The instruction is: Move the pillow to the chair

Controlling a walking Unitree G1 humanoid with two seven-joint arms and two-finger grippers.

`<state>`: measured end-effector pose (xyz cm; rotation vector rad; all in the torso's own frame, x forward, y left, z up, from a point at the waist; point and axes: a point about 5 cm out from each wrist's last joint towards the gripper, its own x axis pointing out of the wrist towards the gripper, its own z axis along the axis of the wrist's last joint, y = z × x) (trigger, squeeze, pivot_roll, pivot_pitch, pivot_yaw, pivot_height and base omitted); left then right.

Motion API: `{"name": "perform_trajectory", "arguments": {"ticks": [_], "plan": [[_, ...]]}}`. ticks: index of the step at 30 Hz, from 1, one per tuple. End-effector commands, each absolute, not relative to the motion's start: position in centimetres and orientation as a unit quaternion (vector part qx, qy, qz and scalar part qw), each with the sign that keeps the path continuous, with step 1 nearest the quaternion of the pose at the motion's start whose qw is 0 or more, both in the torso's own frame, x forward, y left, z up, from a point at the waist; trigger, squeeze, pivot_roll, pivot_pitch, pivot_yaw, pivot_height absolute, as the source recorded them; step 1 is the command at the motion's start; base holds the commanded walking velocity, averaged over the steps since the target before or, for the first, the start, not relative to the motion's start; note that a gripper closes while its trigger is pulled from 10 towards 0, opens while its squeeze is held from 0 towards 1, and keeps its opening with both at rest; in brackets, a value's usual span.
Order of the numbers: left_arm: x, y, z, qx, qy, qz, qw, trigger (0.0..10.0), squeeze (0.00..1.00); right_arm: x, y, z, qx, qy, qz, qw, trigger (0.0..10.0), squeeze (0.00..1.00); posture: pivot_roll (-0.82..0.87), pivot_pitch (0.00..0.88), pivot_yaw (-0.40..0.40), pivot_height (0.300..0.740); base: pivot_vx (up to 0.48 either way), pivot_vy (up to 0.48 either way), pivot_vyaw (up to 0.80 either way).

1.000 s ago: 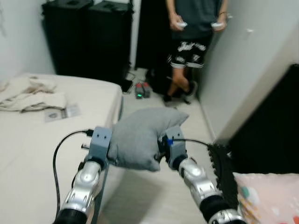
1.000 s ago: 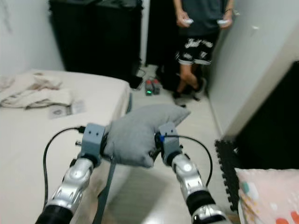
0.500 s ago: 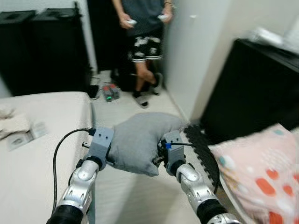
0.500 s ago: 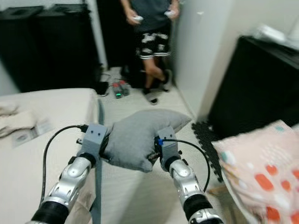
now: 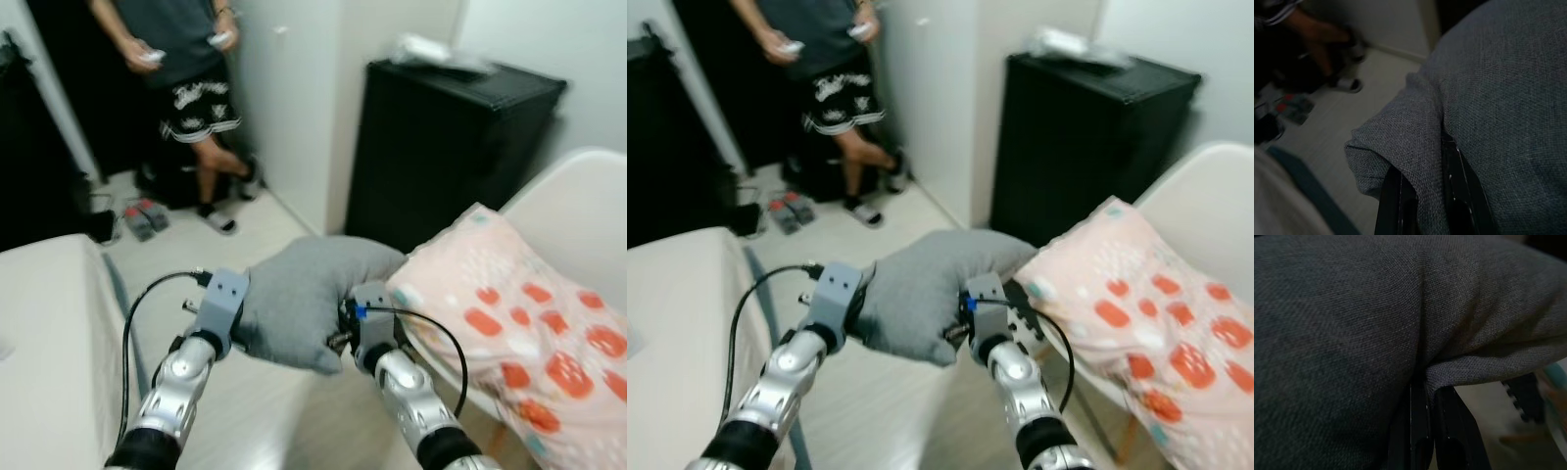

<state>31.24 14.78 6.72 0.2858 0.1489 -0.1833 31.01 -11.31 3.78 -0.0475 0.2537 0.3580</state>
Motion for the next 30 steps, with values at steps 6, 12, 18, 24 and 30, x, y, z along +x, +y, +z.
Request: {"name": "perform_trajectory", "arguments": {"ticks": [6,12,18,24,30], "plan": [[31.5,14.6,7.2,0.15,0.059,-0.091,0.983,10.0,0.0,31.8,-11.0,4.9,-0.025,0.097,0.181,0.978,10.0,0.0,0.02,0.025,0.045,0.74,0.0,0.0,-0.8],[31.7,14.7,7.3,0.147,0.057,-0.089,0.984,10.0,0.0,32.0,-10.8,5.1,-0.024,0.097,0.182,0.978,10.0,0.0,0.01,0.028,0.044,0.74,0.0,0.0,-0.8],[32.0,14.6,7.4,0.146,0.054,-0.087,0.984,10.0,0.0,32.0,-11.2,5.2,-0.015,0.095,0.173,0.98,10.0,0.0,0.01,0.025,0.033,0.74,0.0,0.0,-0.8],[32.0,14.6,7.3,0.143,0.052,-0.089,0.984,10.0,0.0,32.0,-12.0,5.1,-0.015,0.097,0.161,0.982,10.0,0.0,0.0,0.026,0.036,0.74,0.0,0.0,-0.8],[31.8,14.6,7.0,0.143,0.057,-0.093,0.984,10.0,0.0,31.7,-12.2,4.6,-0.017,0.103,0.154,0.983,10.0,0.0,-0.01,0.027,0.048,0.74,0.0,0.0,-0.8]]}}
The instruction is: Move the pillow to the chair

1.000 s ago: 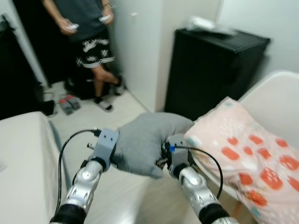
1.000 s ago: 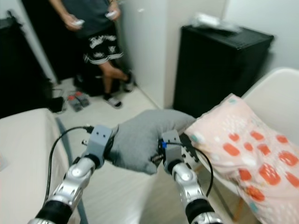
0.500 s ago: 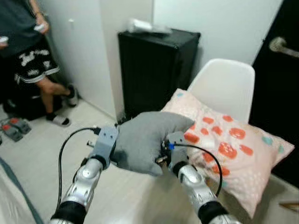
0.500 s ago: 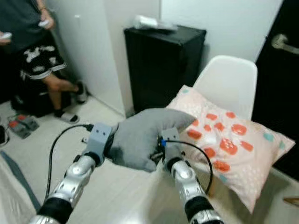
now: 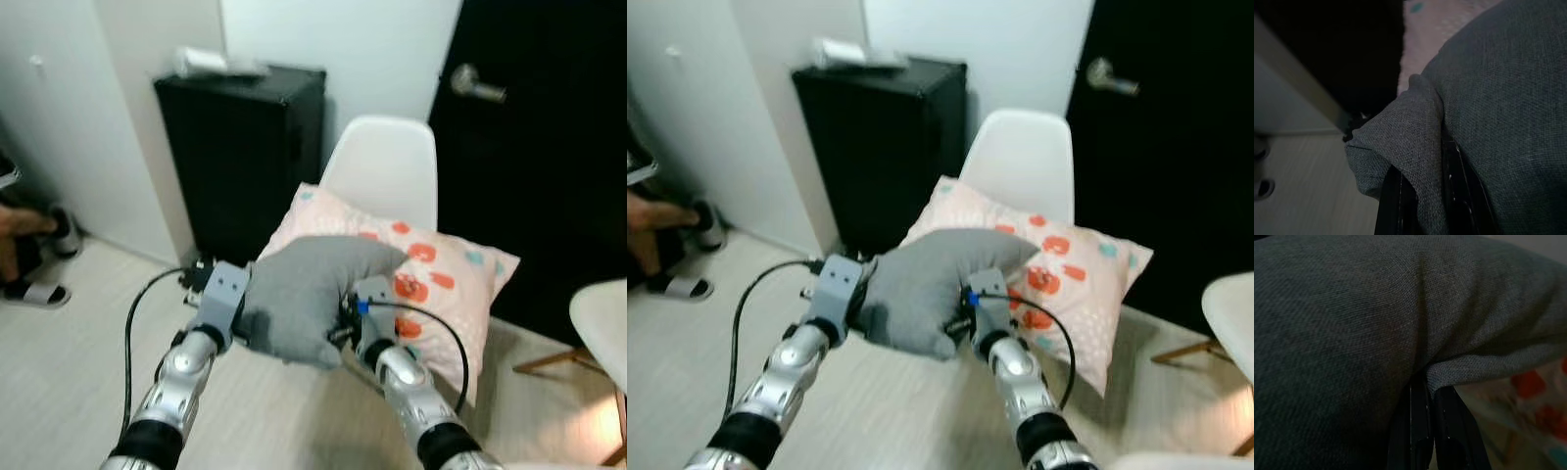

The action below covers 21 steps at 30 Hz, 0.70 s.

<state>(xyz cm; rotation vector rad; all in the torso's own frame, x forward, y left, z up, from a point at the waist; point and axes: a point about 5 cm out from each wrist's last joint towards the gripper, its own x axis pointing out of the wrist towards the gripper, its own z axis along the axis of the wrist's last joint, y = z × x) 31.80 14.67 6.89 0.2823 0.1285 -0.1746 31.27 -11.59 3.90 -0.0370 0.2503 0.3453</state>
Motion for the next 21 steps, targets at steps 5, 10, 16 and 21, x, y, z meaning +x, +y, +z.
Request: {"name": "perform_trajectory", "arguments": {"ticks": [5,10,16,21], "plan": [[31.9,15.0,6.6,0.133,0.071,-0.08,0.985,10.0,0.0,31.3,-12.9,4.2,-0.013,0.107,0.126,0.986,10.0,0.0,-0.02,0.012,0.058,0.74,0.0,0.0,-0.8],[32.1,14.9,6.7,0.13,0.069,-0.079,0.986,10.0,0.0,31.2,-13.5,4.0,-0.01,0.11,0.113,0.987,10.0,0.0,-0.03,0.008,0.06,0.74,0.0,0.0,-0.8],[32.3,14.6,6.7,0.134,0.068,-0.086,0.985,10.0,0.0,31.0,-14.2,3.9,-0.009,0.112,0.104,0.988,10.0,0.0,-0.04,0.013,0.06,0.74,0.0,0.0,-0.8],[32.1,14.6,6.6,0.133,0.067,-0.085,0.985,10.0,0.0,30.7,-14.5,3.6,0.0,0.116,0.088,0.989,10.0,0.0,-0.04,0.003,0.047,0.74,0.0,0.0,-0.8]]}}
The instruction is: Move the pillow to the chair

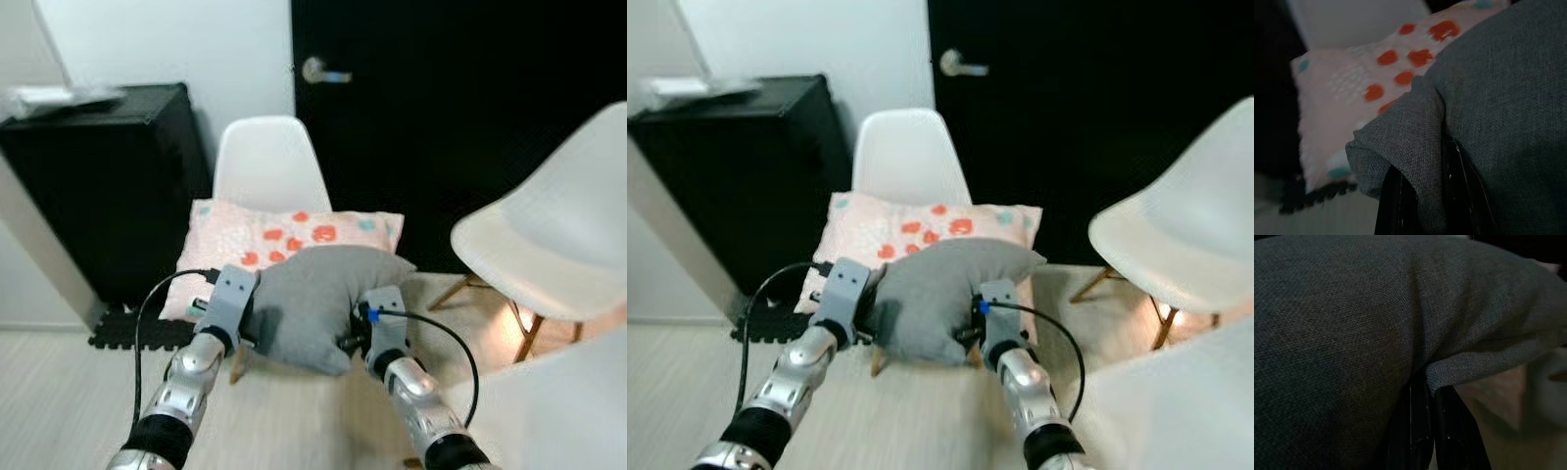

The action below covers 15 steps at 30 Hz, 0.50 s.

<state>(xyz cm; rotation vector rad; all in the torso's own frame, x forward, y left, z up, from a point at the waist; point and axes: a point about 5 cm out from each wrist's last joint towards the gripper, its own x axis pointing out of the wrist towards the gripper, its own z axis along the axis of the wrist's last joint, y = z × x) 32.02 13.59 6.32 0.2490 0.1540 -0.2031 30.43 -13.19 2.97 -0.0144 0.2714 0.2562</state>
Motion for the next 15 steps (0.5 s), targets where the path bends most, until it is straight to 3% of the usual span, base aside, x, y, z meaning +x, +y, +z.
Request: {"name": "perform_trajectory", "arguments": {"ticks": [1,15], "plan": [[32.1,14.6,6.6,0.133,0.067,-0.085,0.985,10.0,0.0,30.7,-14.5,3.6,0.0,0.116,0.088,0.989,10.0,0.0,-0.04,0.003,0.047,0.74,0.0,0.0,-0.8],[31.8,14.9,6.6,0.151,0.054,-0.085,0.983,10.0,0.0,30.4,-16.5,3.5,-0.019,0.119,0.075,0.99,10.0,0.0,-0.04,0.004,0.03,0.74,0.0,0.0,-0.8]]}}
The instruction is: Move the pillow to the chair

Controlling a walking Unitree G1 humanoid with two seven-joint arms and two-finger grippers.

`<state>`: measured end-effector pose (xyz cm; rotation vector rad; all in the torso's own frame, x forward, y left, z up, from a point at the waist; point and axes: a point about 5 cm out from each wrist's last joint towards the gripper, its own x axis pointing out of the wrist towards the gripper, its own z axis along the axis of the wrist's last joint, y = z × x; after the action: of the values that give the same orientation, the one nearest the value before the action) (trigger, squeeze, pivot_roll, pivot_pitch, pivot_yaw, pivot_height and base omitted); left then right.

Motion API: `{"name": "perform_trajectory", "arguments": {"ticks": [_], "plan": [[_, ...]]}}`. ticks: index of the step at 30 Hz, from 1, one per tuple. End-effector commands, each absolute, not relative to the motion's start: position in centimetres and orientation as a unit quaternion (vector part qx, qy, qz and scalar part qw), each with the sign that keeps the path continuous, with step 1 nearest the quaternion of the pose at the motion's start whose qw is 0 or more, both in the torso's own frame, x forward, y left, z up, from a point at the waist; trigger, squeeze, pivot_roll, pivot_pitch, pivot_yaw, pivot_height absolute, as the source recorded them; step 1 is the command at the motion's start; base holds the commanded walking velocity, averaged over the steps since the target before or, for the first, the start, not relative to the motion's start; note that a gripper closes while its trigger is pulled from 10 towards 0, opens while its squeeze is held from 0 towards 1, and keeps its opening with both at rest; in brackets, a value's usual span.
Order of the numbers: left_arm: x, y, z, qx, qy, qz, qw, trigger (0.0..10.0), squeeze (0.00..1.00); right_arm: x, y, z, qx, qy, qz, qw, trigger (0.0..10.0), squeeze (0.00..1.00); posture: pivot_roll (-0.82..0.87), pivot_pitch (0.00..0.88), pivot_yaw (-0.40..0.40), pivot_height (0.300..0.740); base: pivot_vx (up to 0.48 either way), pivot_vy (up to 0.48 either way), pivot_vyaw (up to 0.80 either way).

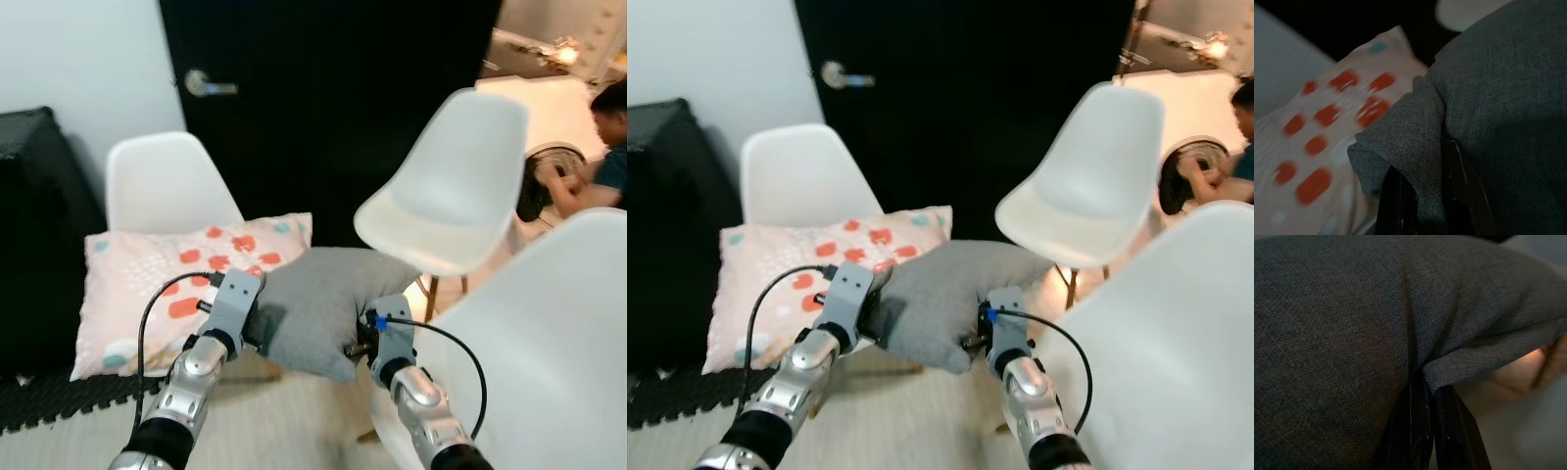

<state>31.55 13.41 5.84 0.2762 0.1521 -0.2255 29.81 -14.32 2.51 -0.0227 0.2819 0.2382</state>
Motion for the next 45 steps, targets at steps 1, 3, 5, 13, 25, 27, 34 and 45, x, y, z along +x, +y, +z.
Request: {"name": "perform_trajectory", "arguments": {"ticks": [1,3,5,13,25,27,34,45], "plan": [[31.8,14.6,6.8,0.155,0.046,-0.087,0.983,10.0,0.0,30.5,-17.2,3.7,-0.023,0.118,0.068,0.99,10.0,0.0,-0.04,0.005,0.029,0.74,0.0,0.0,-0.8],[31.8,14.5,6.9,0.156,0.043,-0.089,0.983,10.0,0.0,30.6,-17.3,3.7,-0.025,0.118,0.067,0.99,10.0,0.0,-0.04,0.006,0.03,0.74,0.0,0.0,-0.8],[31.8,14.3,7.0,0.157,0.039,-0.094,0.982,10.0,0.0,30.5,-17.5,3.8,-0.027,0.116,0.063,0.991,10.0,0.0,-0.04,0.007,0.031,0.74,0.0,0.0,-0.8],[31.8,14.2,7.1,0.175,0.035,-0.102,0.979,10.0,0.0,30.1,-18.4,3.7,-0.031,0.115,0.05,0.992,10.0,0.0,-0.04,0.01,0.029,0.74,0.0,0.0,-0.8],[32.5,13.8,7.8,0.151,0.025,-0.093,0.984,10.0,0.0,30.4,-19.2,4.3,-0.031,0.107,0.025,0.993,10.0,0.0,-0.06,0.027,0.021,0.74,0.0,0.0,-0.8],[32.7,13.6,8.1,0.126,0.025,-0.083,0.988,10.0,0.0,30.5,-19.0,4.3,-0.029,0.108,0.025,0.993,10.0,0.0,-0.06,0.028,0.021,0.74,0.0,0.0,-0.8],[32.3,13.3,7.6,0.123,0.03,-0.097,0.987,10.0,0.0,30.8,-17.6,4.5,-0.029,0.106,0.037,0.993,10.0,0.0,-0.07,0.028,0.027,0.74,0.0,0.0,-0.8],[31.9,13.5,7.3,0.133,0.031,-0.104,0.985,10.0,0.0,31.2,-17.0,4.8,-0.029,0.105,0.043,0.993,10.0,0.0,-0.05,0.035,0.015,0.74,0.0,0.0,-0.8]]}}
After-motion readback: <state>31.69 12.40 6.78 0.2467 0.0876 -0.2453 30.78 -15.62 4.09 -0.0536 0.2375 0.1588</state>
